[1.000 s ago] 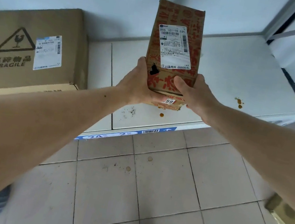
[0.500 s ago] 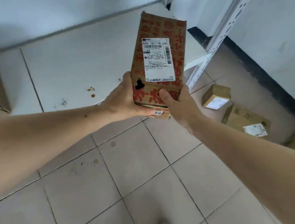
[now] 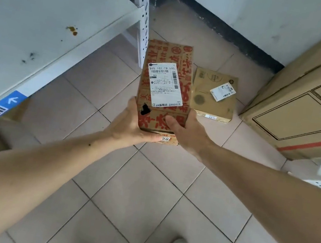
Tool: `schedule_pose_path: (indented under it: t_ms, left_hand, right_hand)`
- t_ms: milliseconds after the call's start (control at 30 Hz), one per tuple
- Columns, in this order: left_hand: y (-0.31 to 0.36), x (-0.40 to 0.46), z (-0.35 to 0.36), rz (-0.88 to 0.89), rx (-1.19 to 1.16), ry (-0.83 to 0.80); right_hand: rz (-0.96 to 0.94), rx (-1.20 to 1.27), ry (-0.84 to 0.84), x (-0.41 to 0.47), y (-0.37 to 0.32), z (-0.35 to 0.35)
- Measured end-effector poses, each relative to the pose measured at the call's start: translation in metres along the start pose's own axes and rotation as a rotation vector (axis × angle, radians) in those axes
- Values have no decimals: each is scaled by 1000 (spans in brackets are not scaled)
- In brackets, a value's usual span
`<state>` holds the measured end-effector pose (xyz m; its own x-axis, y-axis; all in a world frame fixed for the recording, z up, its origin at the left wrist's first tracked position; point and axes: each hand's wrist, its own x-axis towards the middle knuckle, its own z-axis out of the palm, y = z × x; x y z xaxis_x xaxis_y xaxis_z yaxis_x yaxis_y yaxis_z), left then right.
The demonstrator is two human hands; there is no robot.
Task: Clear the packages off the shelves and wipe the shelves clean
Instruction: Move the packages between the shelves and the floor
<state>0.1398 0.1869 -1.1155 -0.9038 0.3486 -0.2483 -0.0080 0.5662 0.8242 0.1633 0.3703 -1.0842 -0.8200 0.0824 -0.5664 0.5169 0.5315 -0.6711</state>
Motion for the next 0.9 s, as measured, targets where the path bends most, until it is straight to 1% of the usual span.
schedule_pose_path:
  t_ms: [100, 200, 333, 433, 567, 700, 800, 900]
  left_hand:
    - [6, 11, 44, -21, -24, -25]
    - [1, 20, 74, -78, -71, -45]
    - [-7, 35, 93, -122, -84, -97]
    - [-20, 51, 97, -183, -112, -111]
    - [-48, 77, 100, -209, -97, -131]
    - [-91, 100, 111, -240, -70, -151]
    - [-123, 117, 129, -274, -36, -131]
    - [-148, 140, 148, -256, -16, -87]
  right_hand:
    - [37, -24, -29, 8, 38, -26]
    - [60, -65, -65, 19, 62, -39]
    - [90, -92, -110, 41, 81, -43]
    - [129, -66, -145, 66, 86, -39]
    - [154, -46, -184, 107, 94, -26]
    - [186, -20, -212, 152, 114, -3]
    - [208, 6, -222, 188, 135, 13]
    - [196, 7, -213, 224, 156, 23]
